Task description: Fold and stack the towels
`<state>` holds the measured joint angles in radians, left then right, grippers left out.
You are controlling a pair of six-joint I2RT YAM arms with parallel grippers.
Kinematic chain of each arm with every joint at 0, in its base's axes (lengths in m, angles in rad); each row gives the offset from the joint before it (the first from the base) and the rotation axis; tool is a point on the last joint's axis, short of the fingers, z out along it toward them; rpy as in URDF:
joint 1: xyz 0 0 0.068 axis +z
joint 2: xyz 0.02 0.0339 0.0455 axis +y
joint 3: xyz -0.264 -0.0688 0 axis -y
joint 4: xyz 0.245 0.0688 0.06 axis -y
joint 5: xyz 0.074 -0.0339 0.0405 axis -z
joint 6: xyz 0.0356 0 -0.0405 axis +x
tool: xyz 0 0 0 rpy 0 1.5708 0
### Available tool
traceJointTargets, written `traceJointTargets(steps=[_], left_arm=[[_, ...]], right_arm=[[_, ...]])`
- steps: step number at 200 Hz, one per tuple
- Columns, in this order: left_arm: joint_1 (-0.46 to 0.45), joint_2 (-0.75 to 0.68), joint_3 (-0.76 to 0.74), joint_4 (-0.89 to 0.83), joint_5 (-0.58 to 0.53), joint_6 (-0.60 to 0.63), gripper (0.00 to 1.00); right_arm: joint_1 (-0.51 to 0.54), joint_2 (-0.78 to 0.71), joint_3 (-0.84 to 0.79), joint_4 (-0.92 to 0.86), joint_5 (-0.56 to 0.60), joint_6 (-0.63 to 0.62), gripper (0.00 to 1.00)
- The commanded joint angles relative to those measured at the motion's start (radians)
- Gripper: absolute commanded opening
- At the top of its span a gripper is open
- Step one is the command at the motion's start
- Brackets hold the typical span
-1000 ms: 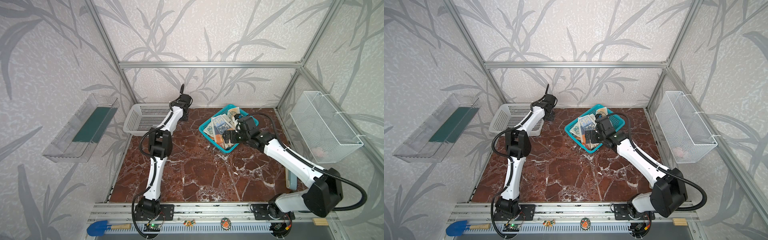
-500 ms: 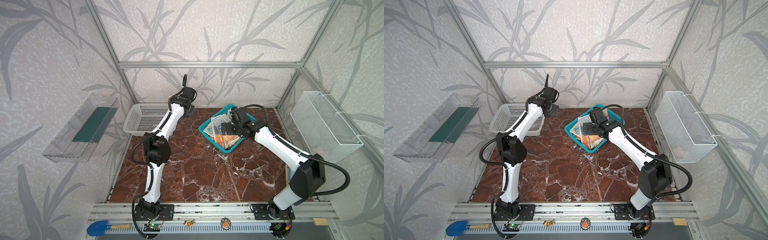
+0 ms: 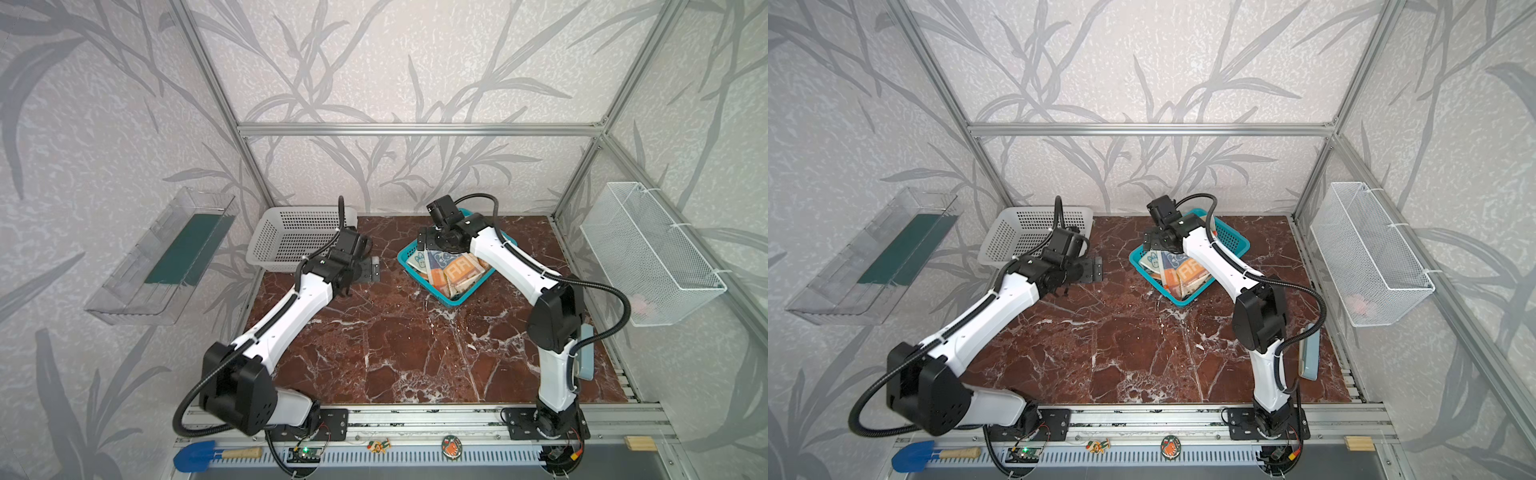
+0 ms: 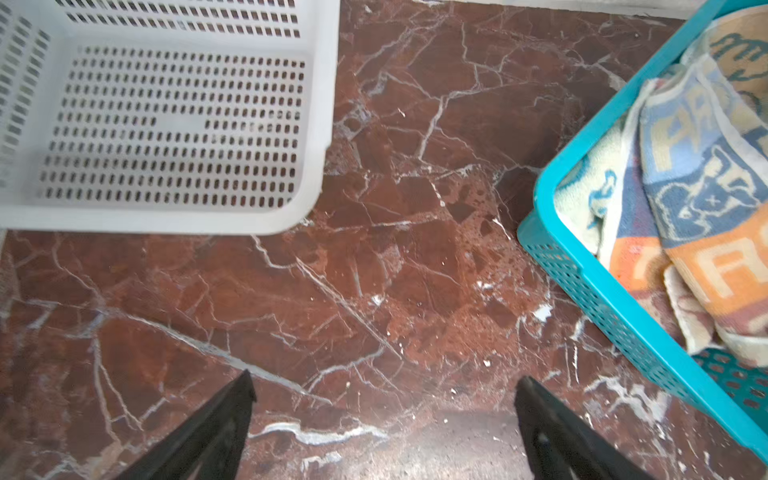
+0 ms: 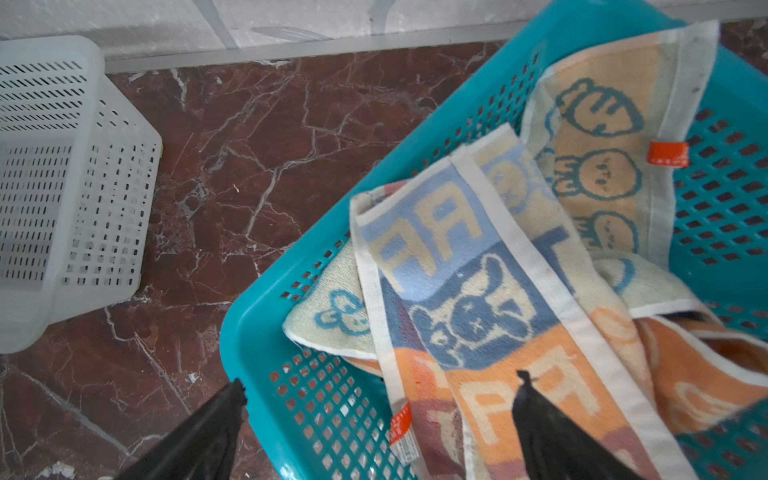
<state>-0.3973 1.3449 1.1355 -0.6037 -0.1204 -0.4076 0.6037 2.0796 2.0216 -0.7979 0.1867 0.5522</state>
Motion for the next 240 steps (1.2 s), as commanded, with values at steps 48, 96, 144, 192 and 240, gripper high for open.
traceJointTargets(steps=[48,96,144,192,240], left_arm=[[0.000,-0.182,-0.150,0.096,0.078,-0.062,0.99],[0.000,-0.187,-0.175,0.127,0.118,-0.049,0.99],[0.002,-0.180,-0.174,0.146,0.146,-0.052,0.99],[0.003,-0.170,-0.185,0.168,0.163,-0.066,0.99],[0.004,-0.170,-0.200,0.192,0.174,-0.076,0.99]], right_arm=[[0.029,0.362,0.503,-0.293,0.039,0.118,0.99],[0.027,0.503,0.694,-0.360,0.057,0.139,0.90],[0.027,0.524,0.666,-0.328,0.032,0.163,0.75],[0.024,0.491,0.602,-0.340,0.026,0.091,0.62],[0.010,0.461,0.539,-0.358,-0.014,0.042,0.52]])
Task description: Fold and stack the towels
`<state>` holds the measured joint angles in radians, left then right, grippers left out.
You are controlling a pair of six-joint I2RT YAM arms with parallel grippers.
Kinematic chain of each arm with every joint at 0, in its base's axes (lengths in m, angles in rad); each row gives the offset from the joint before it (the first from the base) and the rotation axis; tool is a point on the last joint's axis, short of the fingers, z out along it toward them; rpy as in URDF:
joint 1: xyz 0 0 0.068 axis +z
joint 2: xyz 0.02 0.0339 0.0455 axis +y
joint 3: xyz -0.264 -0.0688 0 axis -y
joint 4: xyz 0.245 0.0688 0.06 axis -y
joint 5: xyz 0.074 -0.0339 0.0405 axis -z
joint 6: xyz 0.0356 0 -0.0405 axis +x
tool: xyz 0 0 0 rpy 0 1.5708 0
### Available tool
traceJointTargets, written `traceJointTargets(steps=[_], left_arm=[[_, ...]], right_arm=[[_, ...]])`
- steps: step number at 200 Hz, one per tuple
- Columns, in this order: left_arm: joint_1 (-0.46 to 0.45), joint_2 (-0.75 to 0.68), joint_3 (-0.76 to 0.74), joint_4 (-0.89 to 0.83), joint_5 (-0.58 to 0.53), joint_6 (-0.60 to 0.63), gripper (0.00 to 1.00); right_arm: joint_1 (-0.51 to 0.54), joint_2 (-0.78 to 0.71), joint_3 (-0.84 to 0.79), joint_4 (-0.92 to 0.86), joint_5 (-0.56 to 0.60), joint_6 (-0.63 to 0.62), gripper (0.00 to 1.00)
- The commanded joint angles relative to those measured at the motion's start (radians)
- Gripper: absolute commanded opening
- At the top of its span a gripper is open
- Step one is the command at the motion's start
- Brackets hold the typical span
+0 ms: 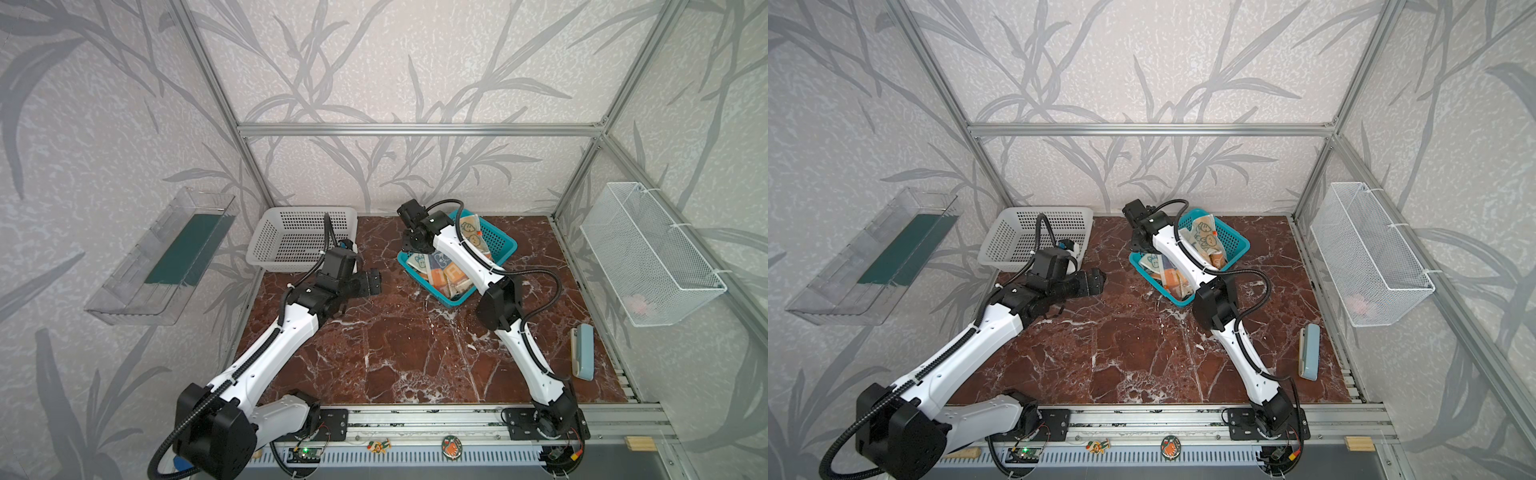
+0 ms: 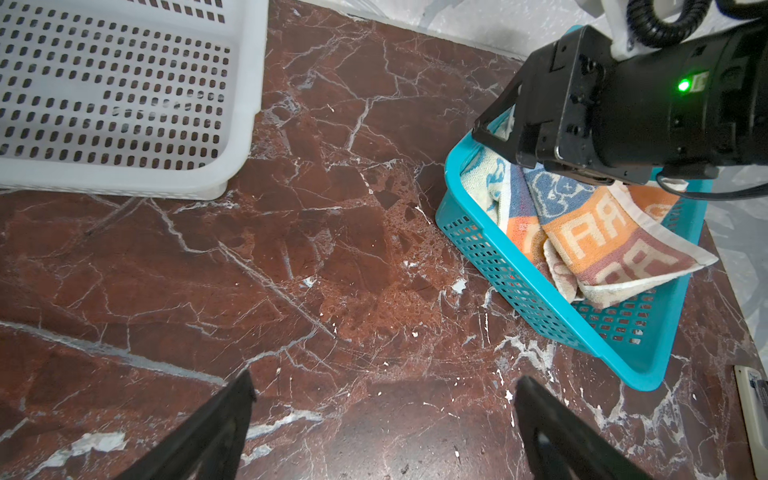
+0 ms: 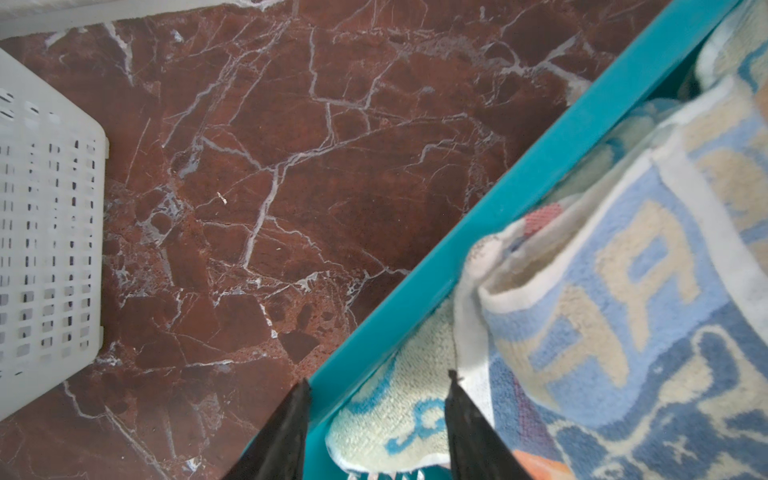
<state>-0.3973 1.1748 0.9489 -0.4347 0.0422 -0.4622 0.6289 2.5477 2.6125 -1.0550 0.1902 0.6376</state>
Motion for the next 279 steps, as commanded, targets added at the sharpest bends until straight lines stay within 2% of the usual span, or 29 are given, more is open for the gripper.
traceJointTargets(steps=[1,50,75,163,193,217,234,259,279], left_arm=[[0.003,0.001,-0.014,0.023,0.011,-0.021,0.99],[0.005,-0.007,-0.015,0.025,0.008,-0.016,0.99],[0.009,-0.004,-0.016,0.031,0.023,-0.019,0.99],[0.040,0.001,-0.033,0.069,0.079,-0.052,0.99],[0.050,0.000,-0.035,0.072,0.089,-0.058,0.99],[0.056,-0.006,-0.032,0.056,0.063,-0.052,0.99],[0.063,-0.007,-0.036,0.062,0.076,-0.058,0.99],[0.069,-0.003,-0.040,0.072,0.090,-0.066,0.99],[0.072,-0.002,-0.043,0.074,0.097,-0.069,0.99]], right_arm=[[-0.015,-0.007,-0.051,-0.100,-0.018,-0.044,0.52],[-0.031,0.012,-0.029,-0.068,-0.083,-0.009,0.55],[-0.031,0.011,-0.011,-0.032,-0.108,0.060,0.57],[-0.030,0.006,-0.003,0.030,-0.107,0.197,0.60],[-0.032,0.054,0.031,0.029,-0.088,0.250,0.61],[-0.031,0.096,0.058,0.005,-0.088,0.248,0.61],[-0.032,0.108,0.057,-0.004,-0.095,0.231,0.59],[-0.028,0.104,0.043,-0.015,-0.104,0.180,0.49],[-0.026,0.083,0.022,-0.035,-0.088,0.119,0.45]])
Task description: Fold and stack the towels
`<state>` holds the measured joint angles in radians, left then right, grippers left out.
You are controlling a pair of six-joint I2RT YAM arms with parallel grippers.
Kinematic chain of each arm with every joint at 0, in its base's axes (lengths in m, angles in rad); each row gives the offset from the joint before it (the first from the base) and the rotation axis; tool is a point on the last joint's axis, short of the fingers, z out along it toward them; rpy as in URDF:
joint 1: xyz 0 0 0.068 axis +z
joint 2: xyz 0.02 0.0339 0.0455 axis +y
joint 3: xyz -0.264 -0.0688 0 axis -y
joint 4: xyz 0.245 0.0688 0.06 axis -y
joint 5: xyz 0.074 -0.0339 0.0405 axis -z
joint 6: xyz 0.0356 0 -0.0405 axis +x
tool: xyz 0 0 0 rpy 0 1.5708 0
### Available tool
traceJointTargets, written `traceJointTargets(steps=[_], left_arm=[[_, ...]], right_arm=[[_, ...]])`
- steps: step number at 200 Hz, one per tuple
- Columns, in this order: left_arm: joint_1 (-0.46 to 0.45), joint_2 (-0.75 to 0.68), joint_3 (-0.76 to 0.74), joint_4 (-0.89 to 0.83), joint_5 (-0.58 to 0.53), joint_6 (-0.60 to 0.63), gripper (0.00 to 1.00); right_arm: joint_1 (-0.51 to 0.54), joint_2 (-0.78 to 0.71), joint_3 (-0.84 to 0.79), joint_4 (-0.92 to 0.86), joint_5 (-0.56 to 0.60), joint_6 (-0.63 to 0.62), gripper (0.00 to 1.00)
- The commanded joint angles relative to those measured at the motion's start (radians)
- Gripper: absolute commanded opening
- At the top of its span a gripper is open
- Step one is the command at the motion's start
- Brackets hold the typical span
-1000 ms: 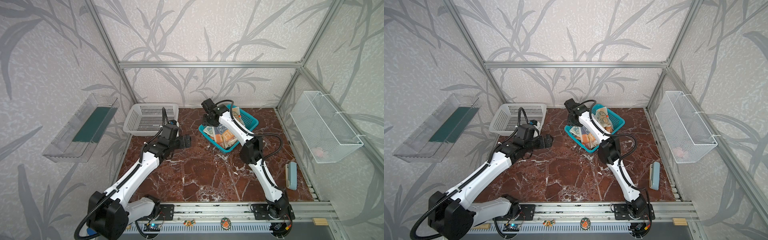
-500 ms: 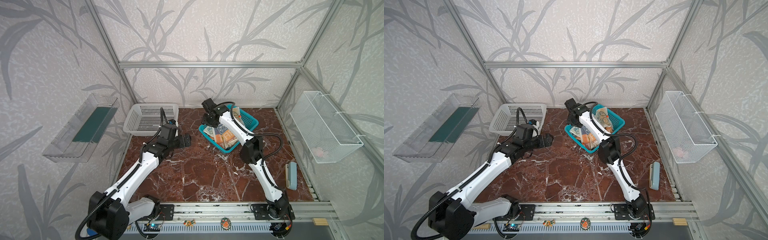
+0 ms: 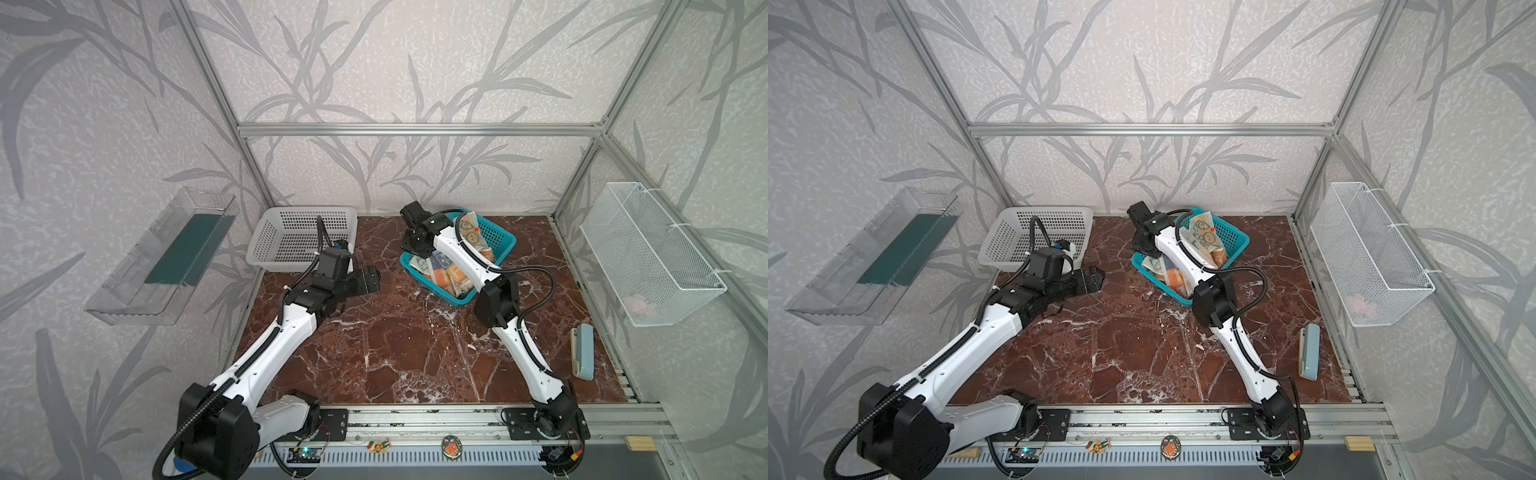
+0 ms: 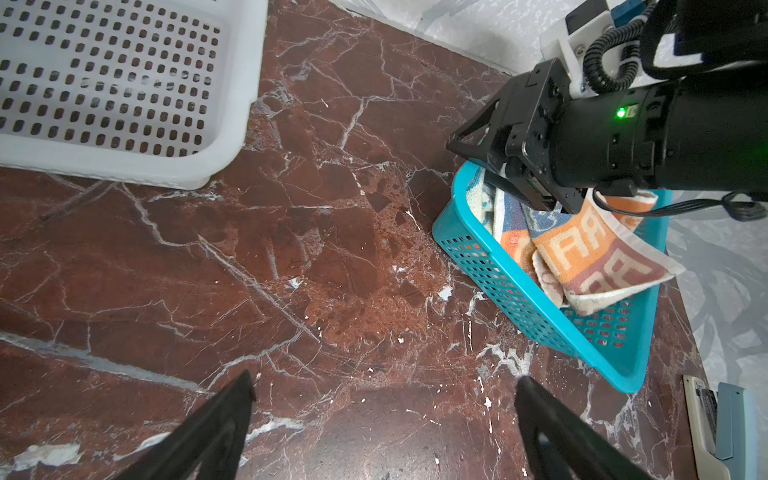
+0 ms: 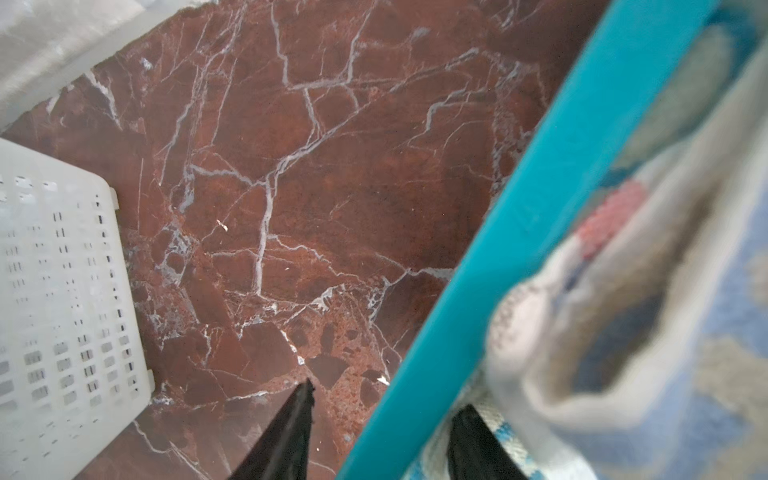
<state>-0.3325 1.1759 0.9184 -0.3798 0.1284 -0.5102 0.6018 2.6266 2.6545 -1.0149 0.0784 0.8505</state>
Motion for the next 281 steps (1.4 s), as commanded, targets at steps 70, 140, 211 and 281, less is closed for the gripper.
traceJointTargets(steps=[70,140,211,281], left_arm=[[0.009,-0.016,-0.032,0.032,0.018,-0.030,0.99],[-0.013,-0.024,-0.046,0.027,-0.006,-0.024,0.99],[-0.195,0.084,0.059,0.014,-0.112,0.033,0.99],[-0.336,0.296,0.292,0.023,-0.128,0.041,0.99]], right_arm=[[-0.011,-0.103,-0.135,-0.215,0.103,-0.309,0.28],[-0.053,-0.401,-0.647,-0.056,0.155,-0.342,0.08],[-0.242,-0.698,-1.118,0.142,0.181,-0.458,0.00],[-0.346,-0.735,-1.199,0.211,0.245,-0.638,0.00]])
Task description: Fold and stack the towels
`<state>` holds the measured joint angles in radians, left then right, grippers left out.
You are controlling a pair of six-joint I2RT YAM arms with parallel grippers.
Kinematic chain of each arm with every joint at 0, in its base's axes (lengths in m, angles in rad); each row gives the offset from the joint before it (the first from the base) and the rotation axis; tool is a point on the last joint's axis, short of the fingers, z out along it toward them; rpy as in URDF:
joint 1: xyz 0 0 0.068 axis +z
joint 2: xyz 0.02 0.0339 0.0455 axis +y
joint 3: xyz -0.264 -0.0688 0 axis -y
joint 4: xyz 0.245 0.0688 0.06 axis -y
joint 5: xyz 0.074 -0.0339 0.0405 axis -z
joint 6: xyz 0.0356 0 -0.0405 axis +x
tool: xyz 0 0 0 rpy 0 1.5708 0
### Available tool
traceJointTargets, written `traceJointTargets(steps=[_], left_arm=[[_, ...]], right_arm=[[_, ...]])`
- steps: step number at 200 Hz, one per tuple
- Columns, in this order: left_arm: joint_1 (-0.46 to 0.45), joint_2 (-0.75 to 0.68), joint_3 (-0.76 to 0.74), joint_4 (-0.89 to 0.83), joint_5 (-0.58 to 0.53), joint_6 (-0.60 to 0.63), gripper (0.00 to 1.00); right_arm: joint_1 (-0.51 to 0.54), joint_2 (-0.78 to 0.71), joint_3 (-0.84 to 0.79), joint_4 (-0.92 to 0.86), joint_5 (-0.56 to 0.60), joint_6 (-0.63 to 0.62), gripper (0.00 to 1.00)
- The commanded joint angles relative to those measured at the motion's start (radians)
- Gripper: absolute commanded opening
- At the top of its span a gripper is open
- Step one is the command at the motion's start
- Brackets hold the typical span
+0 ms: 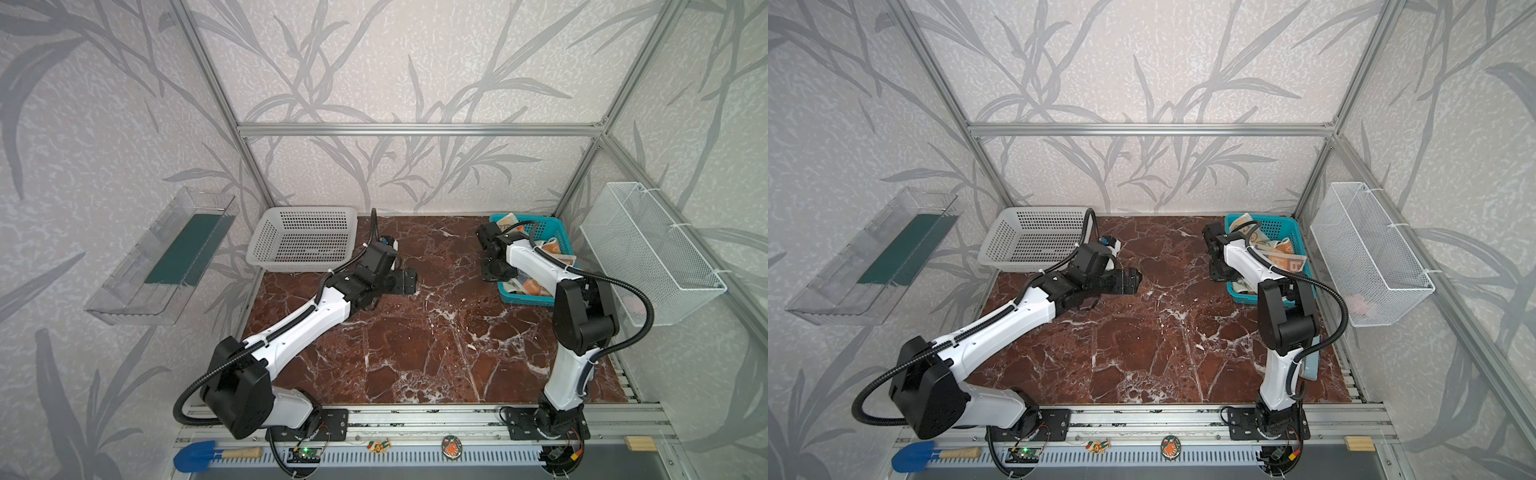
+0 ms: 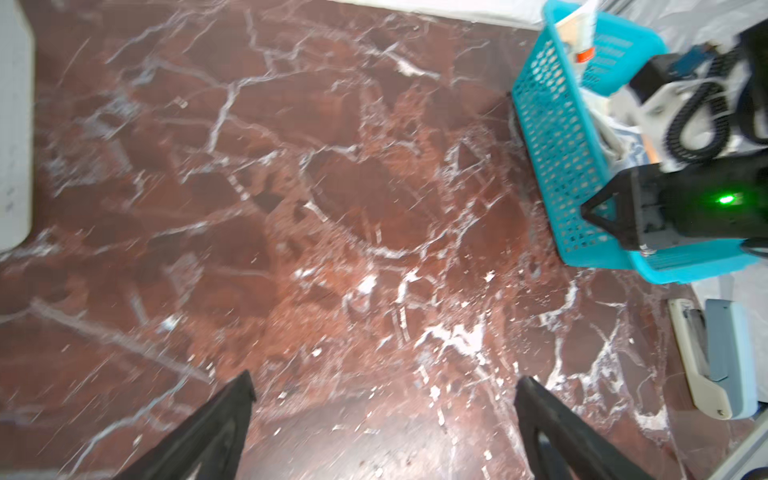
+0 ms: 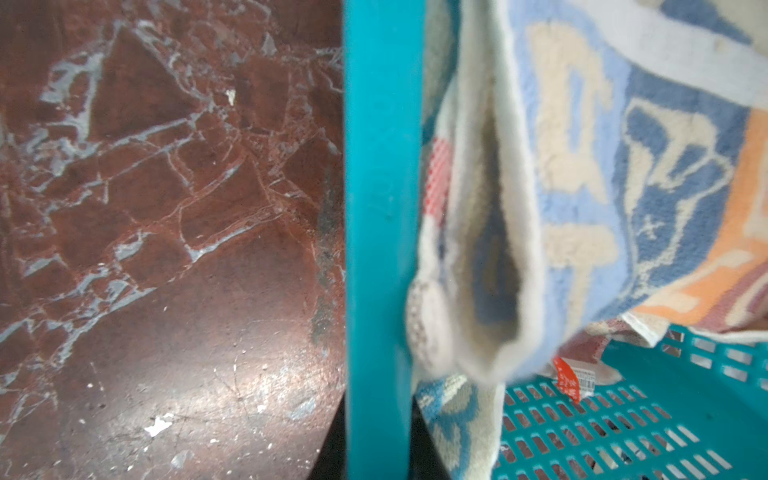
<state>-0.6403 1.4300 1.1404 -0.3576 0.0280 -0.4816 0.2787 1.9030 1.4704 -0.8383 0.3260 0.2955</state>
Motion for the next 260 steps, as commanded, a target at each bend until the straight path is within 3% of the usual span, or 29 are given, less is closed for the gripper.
traceJointTargets(steps=[1,57,76,91,151,191,260], left_arm=[[-0.029,0.044,0.073,0.001,-0.028,0.013,0.99],[-0.095,0.143,0.173,-0.001,-0.056,0.018,0.99],[-0.108,0.161,0.192,-0.004,-0.065,0.012,0.99],[-0.118,0.163,0.195,-0.010,-0.074,0.011,0.99],[-0.149,0.117,0.184,-0.039,-0.143,0.033,0.99],[-0.182,0.122,0.227,-0.070,-0.208,0.087,0.99],[-0.202,0.182,0.294,-0.068,-0.211,0.120,0.99]], right_arm=[[-0.024,-0.012,-0.016,0.034,-0.004,-0.086,0.00],[-0.049,-0.036,-0.047,0.056,0.000,-0.168,0.00],[-0.049,-0.043,-0.043,0.043,0.017,-0.175,0.14],[-0.049,-0.061,-0.045,0.038,0.011,-0.176,0.16],[-0.049,-0.223,-0.040,0.022,-0.097,-0.127,0.72],[-0.064,-0.316,-0.029,0.034,-0.034,-0.092,1.00],[-0.160,-0.169,0.031,0.058,-0.071,-0.005,1.00]])
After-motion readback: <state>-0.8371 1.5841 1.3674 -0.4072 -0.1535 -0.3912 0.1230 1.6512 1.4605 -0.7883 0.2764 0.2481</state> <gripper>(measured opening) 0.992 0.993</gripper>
